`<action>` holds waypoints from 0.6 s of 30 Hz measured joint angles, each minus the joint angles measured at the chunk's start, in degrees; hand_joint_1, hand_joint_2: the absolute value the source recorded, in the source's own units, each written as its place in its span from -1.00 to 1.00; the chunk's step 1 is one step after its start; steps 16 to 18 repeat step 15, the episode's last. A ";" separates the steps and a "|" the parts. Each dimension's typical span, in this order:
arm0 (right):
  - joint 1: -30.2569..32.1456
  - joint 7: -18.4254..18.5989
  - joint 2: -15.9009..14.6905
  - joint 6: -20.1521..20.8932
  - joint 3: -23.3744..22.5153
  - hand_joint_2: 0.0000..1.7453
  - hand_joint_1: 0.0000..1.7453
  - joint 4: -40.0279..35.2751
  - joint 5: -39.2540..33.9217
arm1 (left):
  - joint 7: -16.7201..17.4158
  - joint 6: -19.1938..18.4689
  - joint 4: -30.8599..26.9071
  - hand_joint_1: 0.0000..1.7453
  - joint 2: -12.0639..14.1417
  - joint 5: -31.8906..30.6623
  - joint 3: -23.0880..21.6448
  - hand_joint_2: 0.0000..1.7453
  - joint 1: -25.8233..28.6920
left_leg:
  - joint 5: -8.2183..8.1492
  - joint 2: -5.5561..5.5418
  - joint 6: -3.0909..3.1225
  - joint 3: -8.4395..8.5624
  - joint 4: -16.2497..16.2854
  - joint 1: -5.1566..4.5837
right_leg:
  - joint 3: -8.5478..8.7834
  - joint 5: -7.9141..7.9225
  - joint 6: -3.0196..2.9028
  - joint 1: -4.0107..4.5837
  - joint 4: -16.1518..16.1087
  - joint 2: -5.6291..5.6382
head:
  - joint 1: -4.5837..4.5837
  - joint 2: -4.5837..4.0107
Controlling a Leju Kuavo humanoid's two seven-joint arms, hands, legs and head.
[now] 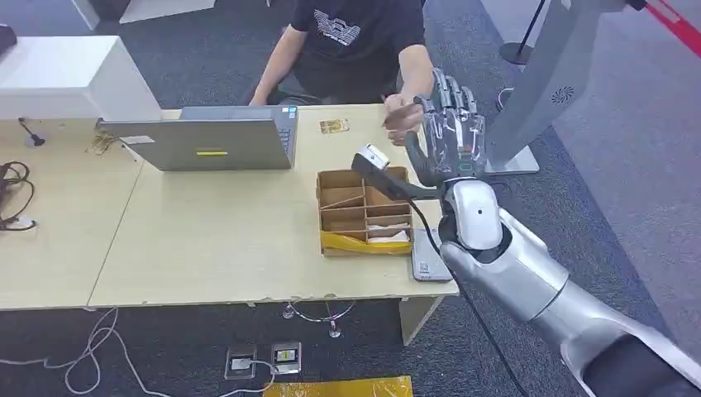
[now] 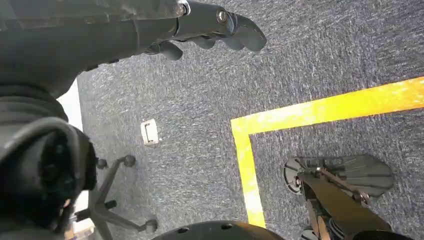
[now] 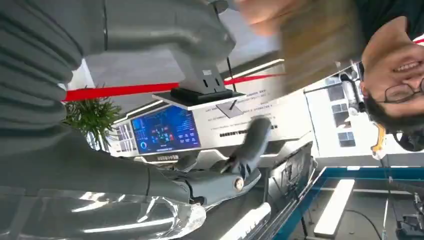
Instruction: Pass the card to the sensor for recognition and then transmit it.
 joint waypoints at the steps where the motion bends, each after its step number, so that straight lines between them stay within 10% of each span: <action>1: -0.01 0.00 -0.20 0.05 0.15 -1.00 -1.00 0.02 0.00 | 0.02 -0.02 0.02 -1.00 0.00 -0.02 0.00 -1.00 0.00 | 0.00 0.00 0.00 0.00 0.00 0.00 | 0.00 0.00 0.00 0.00 0.00 0.00 | 0.00 0.00; 18: -0.88 -0.07 -1.75 1.83 1.40 -1.00 -1.00 -0.02 0.63 | -0.05 -0.15 0.31 -1.00 0.04 -0.68 0.00 -1.00 -0.01 | 0.00 -0.01 0.00 0.03 0.02 0.00 | -0.02 0.00 0.00 0.00 -0.01 -0.01 | -0.02 0.00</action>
